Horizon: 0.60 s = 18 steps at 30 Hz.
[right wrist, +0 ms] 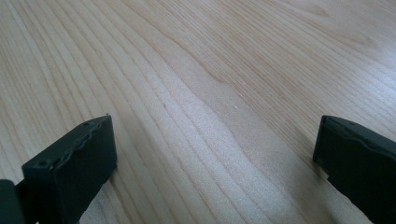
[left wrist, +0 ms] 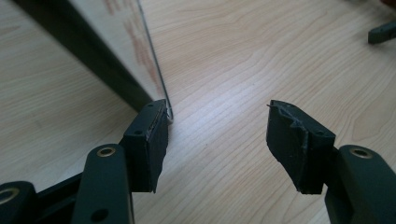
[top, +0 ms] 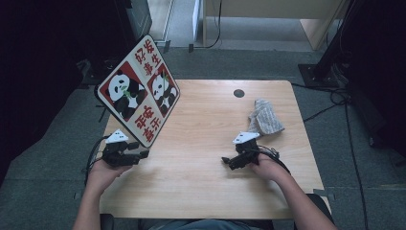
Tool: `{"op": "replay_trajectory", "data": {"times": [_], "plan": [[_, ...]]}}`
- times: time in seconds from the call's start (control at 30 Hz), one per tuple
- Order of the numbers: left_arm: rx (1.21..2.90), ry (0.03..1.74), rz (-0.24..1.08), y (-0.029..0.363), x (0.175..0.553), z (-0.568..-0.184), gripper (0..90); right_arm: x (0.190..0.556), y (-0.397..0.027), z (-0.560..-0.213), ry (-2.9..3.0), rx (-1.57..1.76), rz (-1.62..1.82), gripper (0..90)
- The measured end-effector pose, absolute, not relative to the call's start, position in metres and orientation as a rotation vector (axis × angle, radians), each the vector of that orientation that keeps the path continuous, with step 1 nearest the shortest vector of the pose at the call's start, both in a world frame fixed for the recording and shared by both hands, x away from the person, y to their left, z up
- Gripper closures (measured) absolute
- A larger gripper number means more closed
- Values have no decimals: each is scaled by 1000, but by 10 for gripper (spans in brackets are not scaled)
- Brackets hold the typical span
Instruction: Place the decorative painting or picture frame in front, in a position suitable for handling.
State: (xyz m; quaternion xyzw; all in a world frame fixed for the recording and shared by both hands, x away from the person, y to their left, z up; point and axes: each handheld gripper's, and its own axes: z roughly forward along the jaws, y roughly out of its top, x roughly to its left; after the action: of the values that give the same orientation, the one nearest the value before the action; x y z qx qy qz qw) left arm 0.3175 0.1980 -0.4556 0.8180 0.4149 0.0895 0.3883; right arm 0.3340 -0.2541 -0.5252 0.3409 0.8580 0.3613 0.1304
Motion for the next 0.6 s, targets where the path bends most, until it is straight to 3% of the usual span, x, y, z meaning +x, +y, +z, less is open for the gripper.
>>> {"op": "replay_trajectory", "data": {"times": [0.13, 0.23, 0.6], "plan": [[2071, 1062, 232, 208, 317, -453, 422, 334, -254, -525, 2493, 989, 1050, 0], [2036, 1077, 231, 219, 316, -450, 499, 334, -254, -525, 2493, 985, 1051, 0], [2001, 1095, 241, 226, 324, -438, 553, 334, -254, -525, 2493, 986, 1050, 0]]}}
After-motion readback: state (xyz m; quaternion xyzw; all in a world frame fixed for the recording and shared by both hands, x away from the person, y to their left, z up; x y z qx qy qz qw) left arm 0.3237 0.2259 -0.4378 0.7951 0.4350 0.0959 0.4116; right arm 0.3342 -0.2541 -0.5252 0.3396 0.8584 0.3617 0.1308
